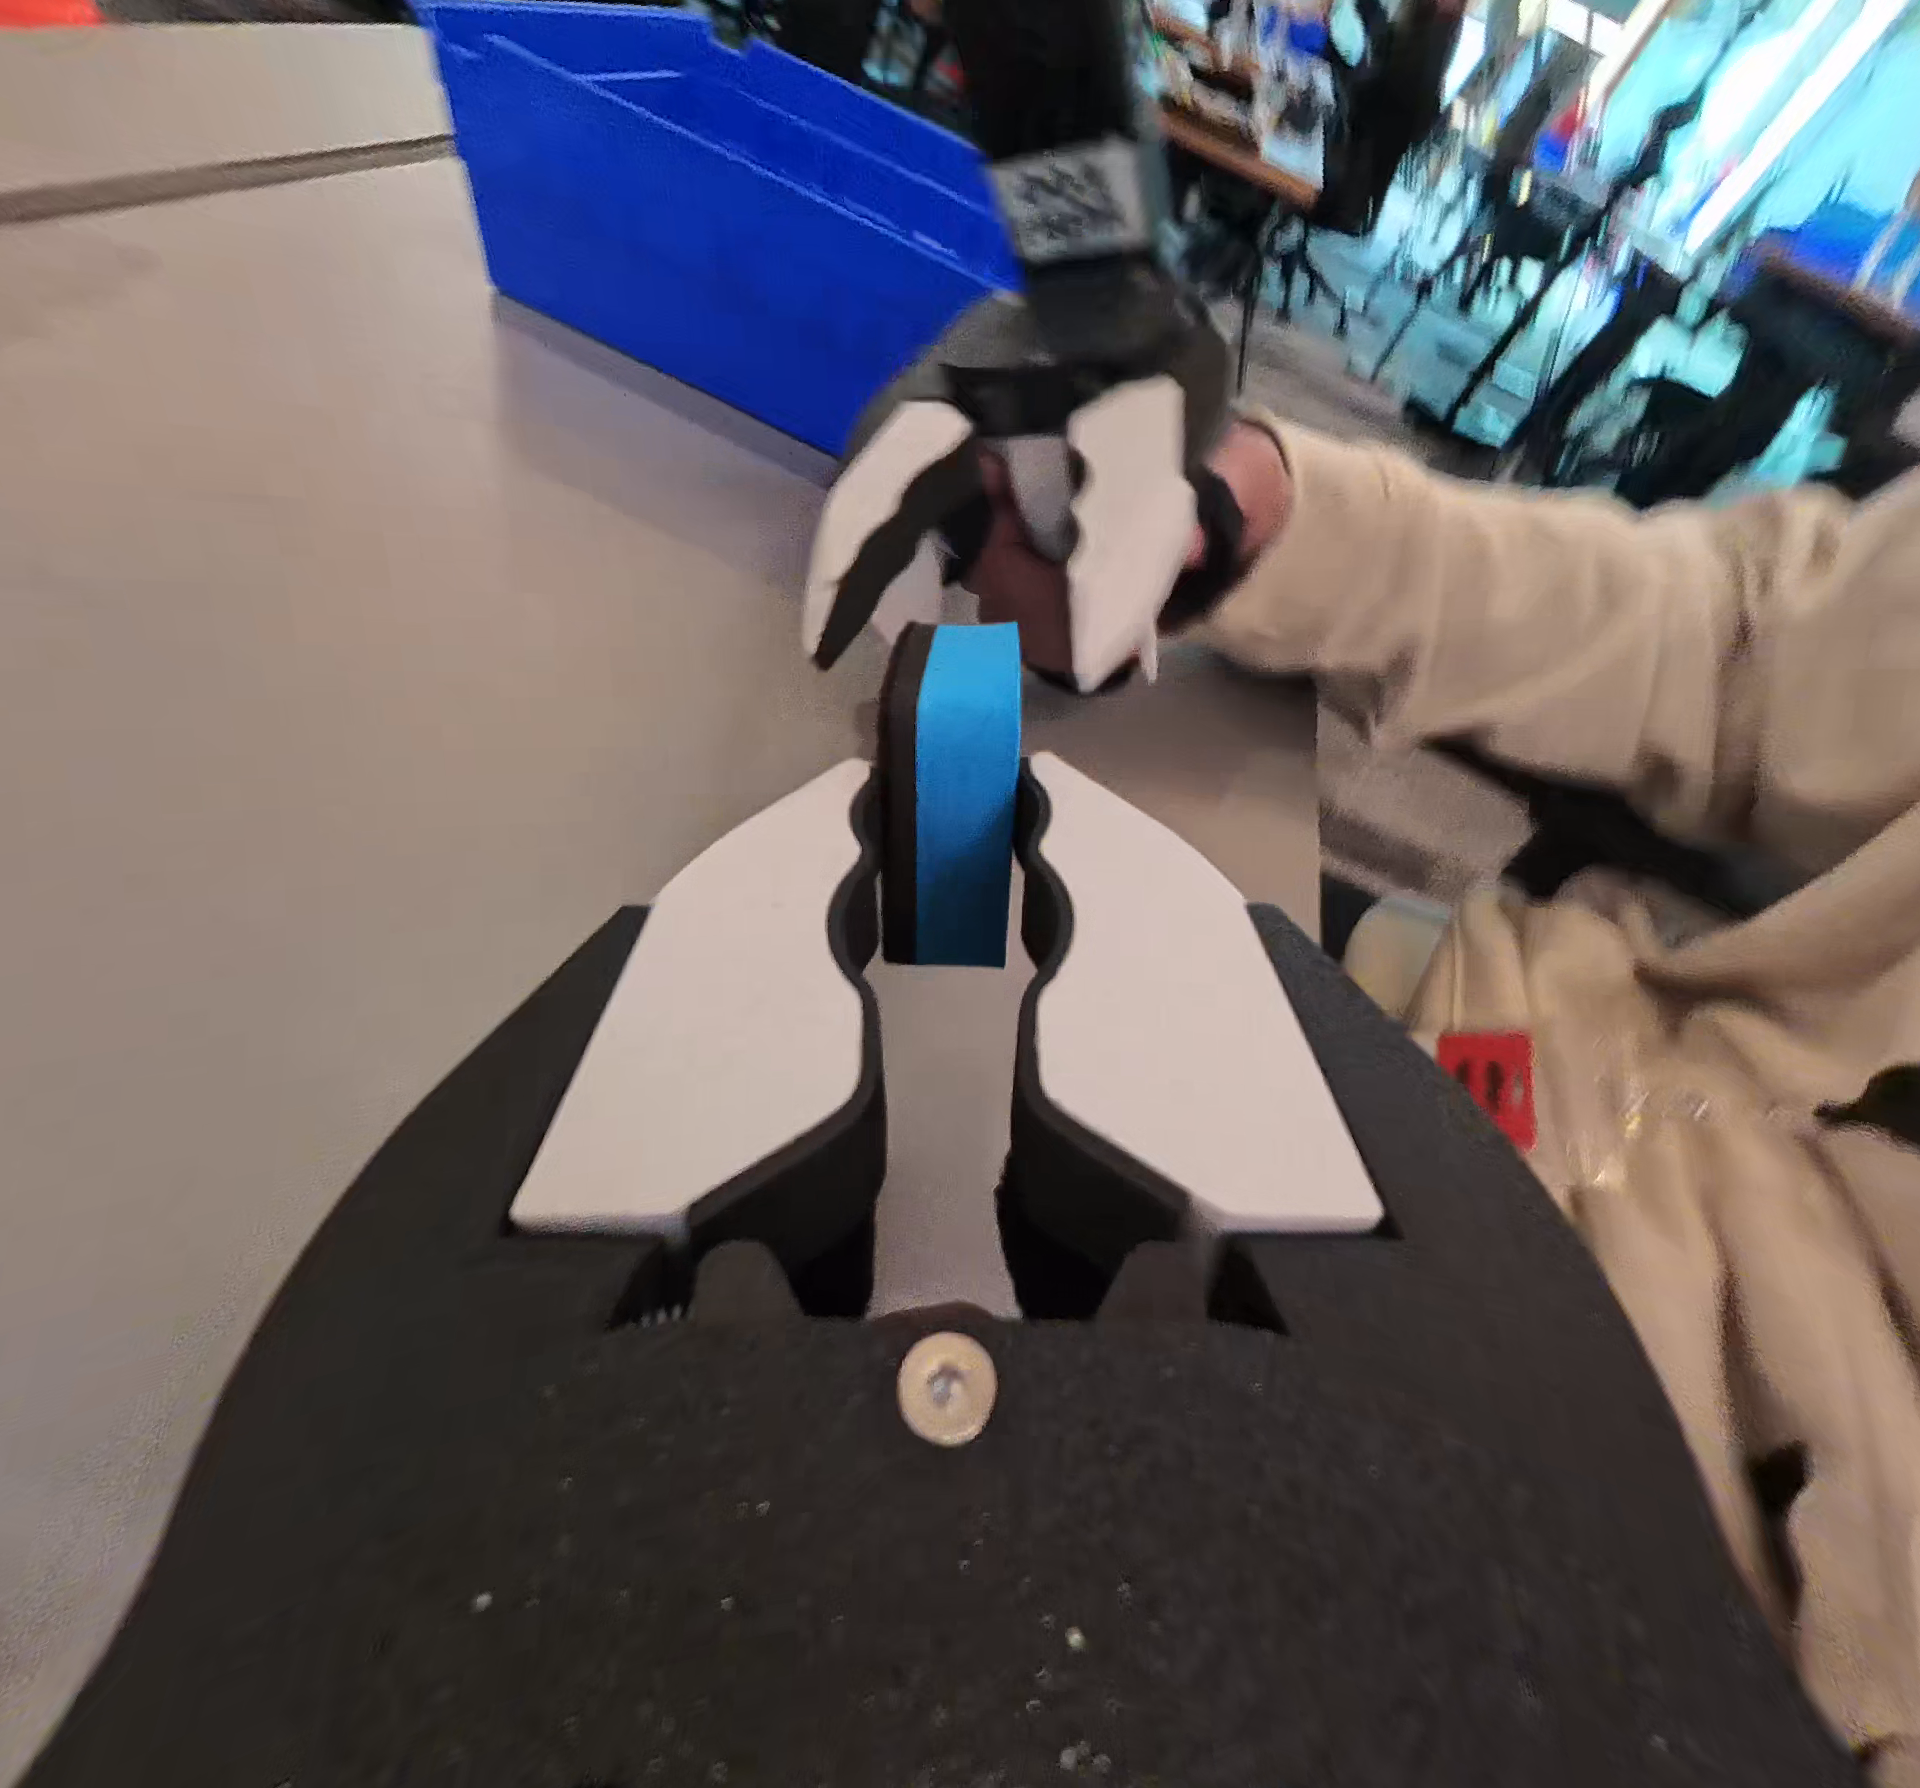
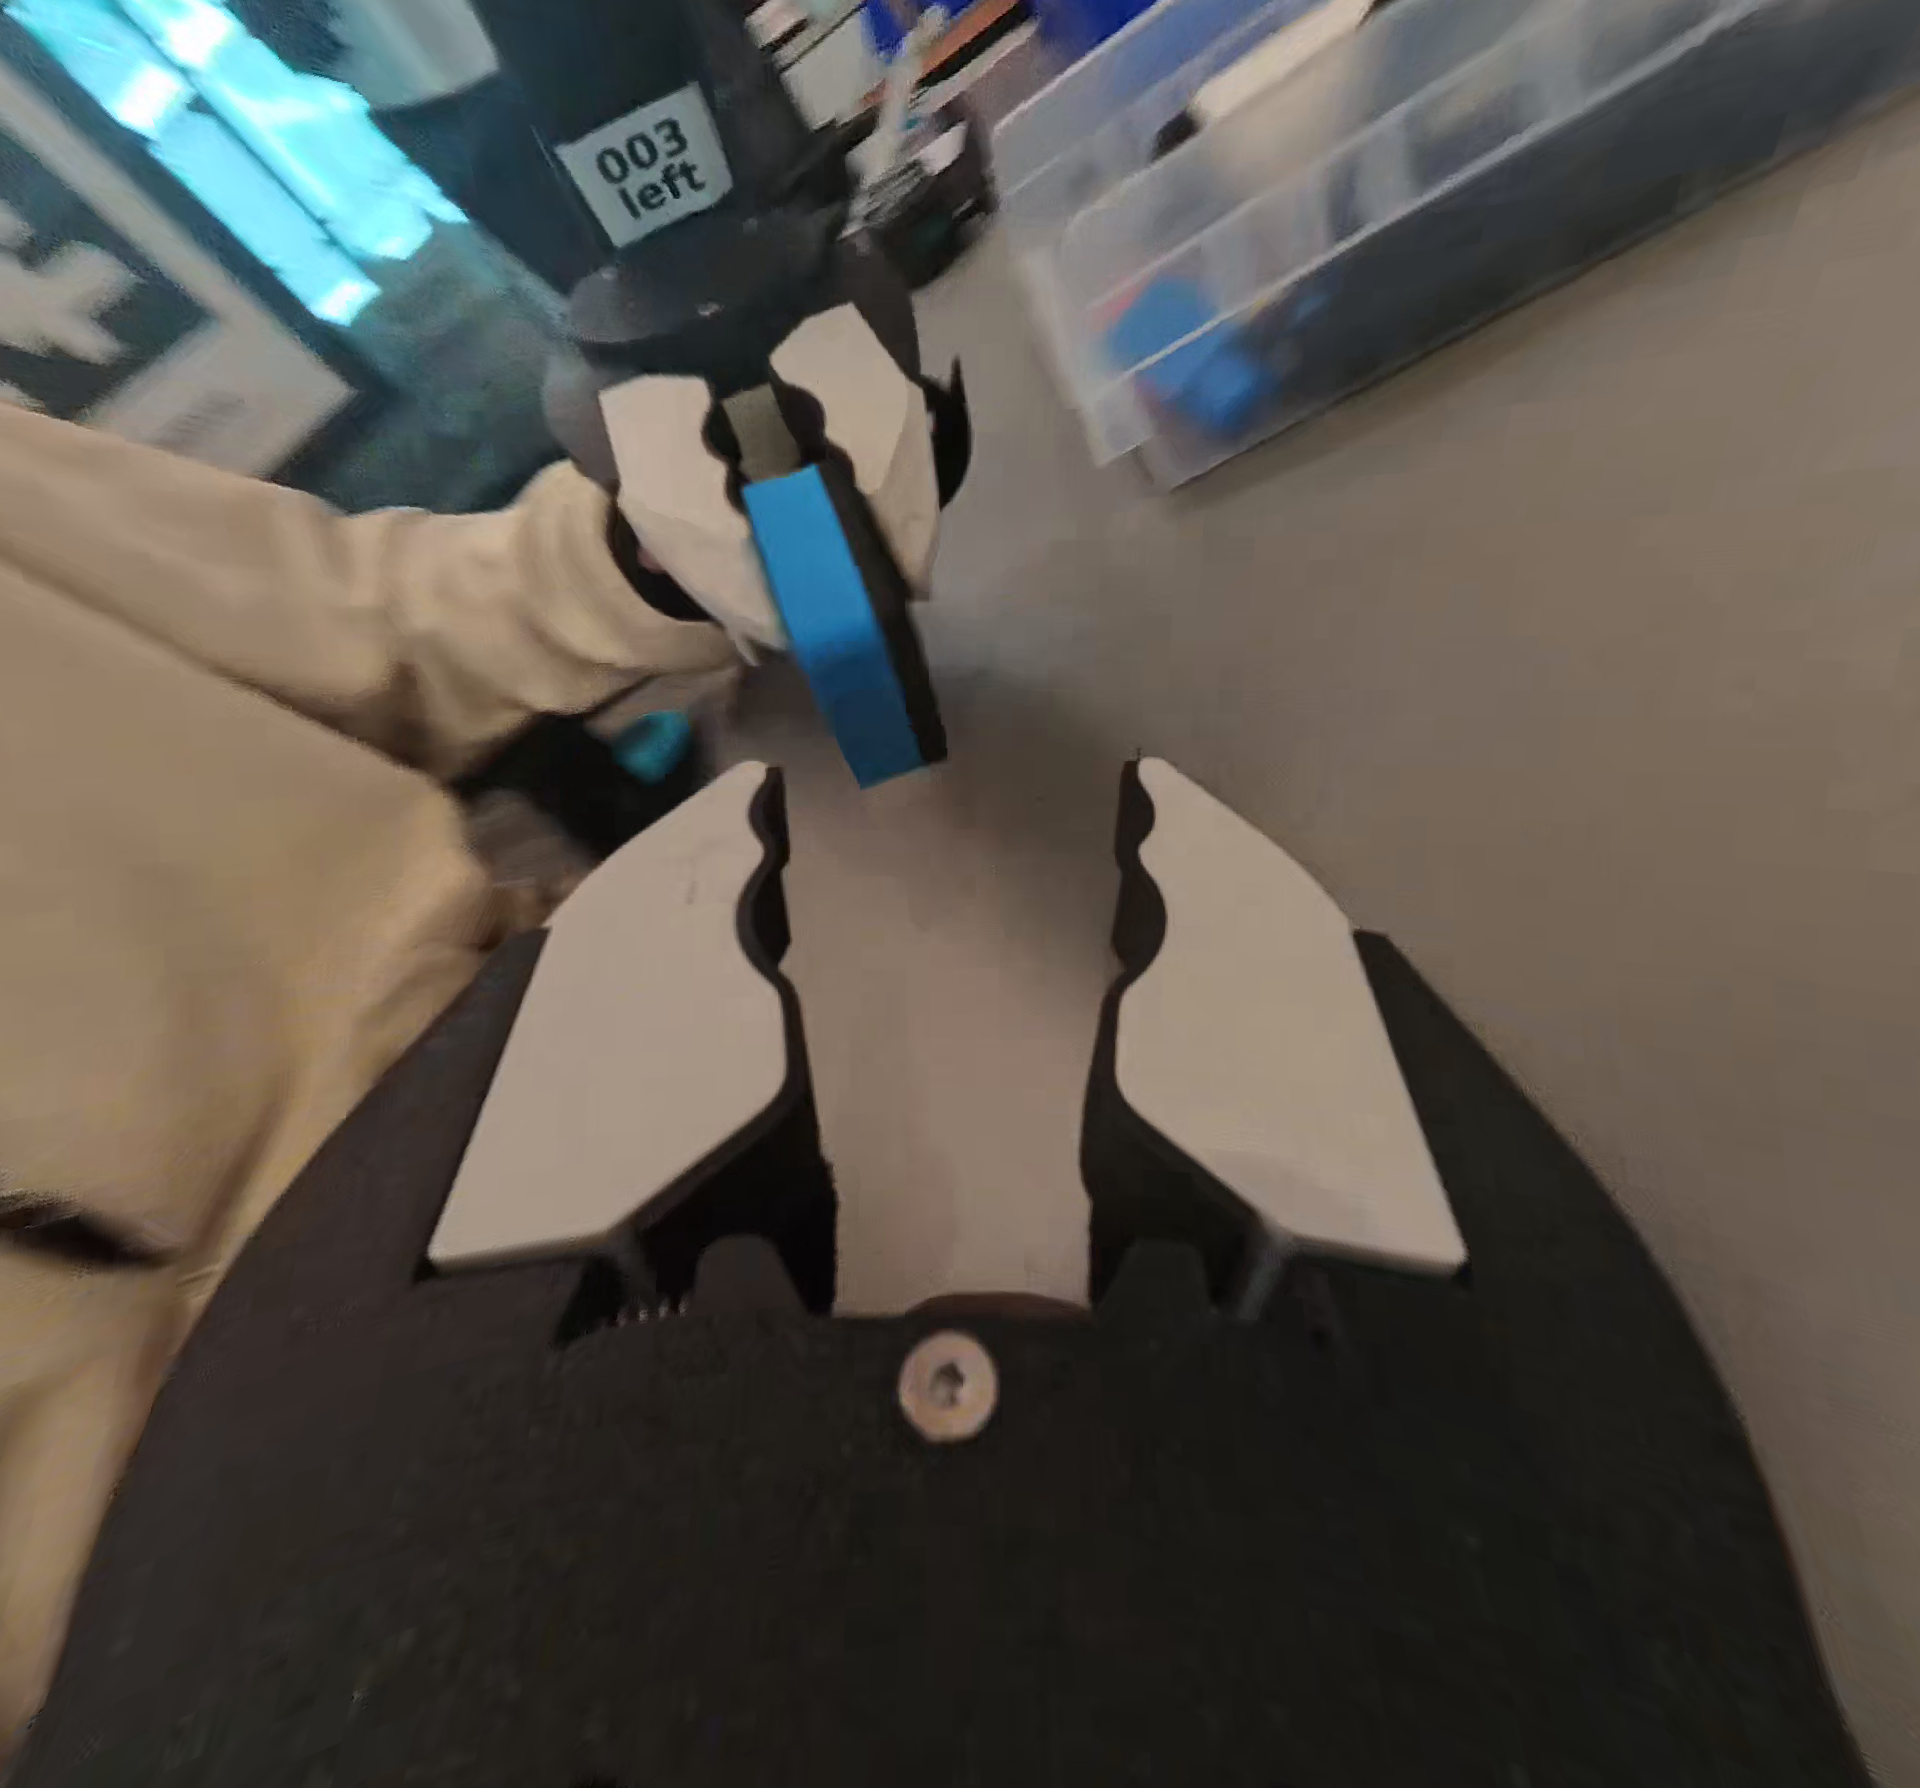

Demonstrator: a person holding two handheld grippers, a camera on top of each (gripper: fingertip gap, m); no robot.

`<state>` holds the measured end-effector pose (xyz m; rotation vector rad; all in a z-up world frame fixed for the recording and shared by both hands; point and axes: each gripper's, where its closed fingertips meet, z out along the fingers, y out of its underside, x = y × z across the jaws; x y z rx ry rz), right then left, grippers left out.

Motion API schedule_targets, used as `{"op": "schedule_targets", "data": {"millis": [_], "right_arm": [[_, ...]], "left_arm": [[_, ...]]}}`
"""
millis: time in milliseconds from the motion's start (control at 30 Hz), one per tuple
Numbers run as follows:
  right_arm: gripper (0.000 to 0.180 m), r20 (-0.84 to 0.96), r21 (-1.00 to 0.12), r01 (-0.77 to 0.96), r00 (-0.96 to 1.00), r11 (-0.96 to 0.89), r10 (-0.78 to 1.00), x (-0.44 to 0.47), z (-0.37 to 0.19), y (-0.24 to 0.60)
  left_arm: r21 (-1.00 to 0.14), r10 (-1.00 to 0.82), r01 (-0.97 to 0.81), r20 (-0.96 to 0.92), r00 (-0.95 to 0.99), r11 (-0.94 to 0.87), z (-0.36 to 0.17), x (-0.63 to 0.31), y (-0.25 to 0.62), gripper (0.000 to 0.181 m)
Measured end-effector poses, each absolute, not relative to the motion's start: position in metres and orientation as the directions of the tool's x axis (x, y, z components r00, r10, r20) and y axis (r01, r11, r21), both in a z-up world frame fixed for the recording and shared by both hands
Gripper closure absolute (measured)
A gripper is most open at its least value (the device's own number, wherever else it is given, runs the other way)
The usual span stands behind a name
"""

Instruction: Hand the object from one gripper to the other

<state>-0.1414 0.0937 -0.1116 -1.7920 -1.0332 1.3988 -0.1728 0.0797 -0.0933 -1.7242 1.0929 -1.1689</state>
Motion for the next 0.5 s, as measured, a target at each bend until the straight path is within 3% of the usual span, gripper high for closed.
{"op": "schedule_targets", "data": {"millis": [200, 367, 467, 500], "right_arm": [[0.120, -0.292, -0.941, 0.069, 0.324, -0.331, 0.900, -0.158, -0.103, 0.079], [0.127, -0.537, -0.839, -0.180, 0.124, -0.513, 0.835, -0.173, -0.070, 0.070], [0.157, -0.610, -0.780, -0.211, 0.040, -0.590, 0.792, -0.168, -0.068, 0.070], [0.157, -0.621, -0.773, -0.193, 0.034, -0.605, 0.783, -0.167, -0.070, 0.069]], "left_arm": [[-0.853, -0.852, -0.025, 0.520, 0.060, -0.522, -0.068, -0.179, 0.082, 0.159], [-0.866, -0.866, -0.041, 0.499, 0.002, -0.499, -0.064, -0.173, 0.070, 0.159], [-0.873, -0.875, -0.062, 0.484, 0.016, -0.484, -0.067, -0.170, 0.068, 0.159], [-0.875, -0.877, -0.071, 0.479, 0.022, -0.480, -0.069, -0.170, 0.068, 0.159]]}}
